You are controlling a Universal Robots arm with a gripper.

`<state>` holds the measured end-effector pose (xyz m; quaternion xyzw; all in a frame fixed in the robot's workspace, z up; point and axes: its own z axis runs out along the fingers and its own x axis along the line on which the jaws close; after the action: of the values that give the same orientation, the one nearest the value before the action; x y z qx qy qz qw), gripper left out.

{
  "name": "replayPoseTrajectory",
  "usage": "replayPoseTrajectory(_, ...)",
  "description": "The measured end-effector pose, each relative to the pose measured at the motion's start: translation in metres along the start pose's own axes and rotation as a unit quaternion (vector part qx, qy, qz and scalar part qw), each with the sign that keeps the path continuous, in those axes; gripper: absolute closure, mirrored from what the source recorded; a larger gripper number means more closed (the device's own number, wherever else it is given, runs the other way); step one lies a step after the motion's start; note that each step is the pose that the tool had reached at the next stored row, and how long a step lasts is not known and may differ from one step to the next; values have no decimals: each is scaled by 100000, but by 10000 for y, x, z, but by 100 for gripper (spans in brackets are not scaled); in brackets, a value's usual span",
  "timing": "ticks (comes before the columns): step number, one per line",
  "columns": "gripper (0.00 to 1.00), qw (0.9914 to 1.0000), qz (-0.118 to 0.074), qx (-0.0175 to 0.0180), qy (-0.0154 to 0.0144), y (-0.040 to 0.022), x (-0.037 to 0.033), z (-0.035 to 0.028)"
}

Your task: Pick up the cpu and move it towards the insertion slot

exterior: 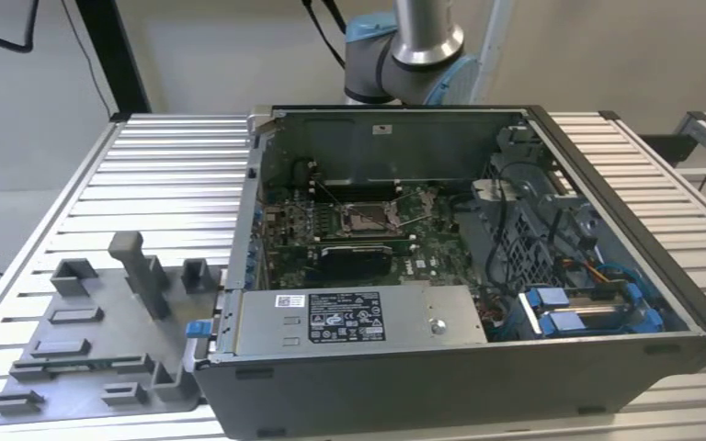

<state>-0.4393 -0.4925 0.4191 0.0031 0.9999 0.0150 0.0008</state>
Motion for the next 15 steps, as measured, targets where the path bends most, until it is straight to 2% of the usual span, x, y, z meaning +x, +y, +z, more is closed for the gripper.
replayPoseTrajectory(9, 100, 100000, -1, 34, 0, 0, -10, 0)
replayPoseTrajectory(15, 100, 100000, 1, 102, 0, 1, -115, 0)
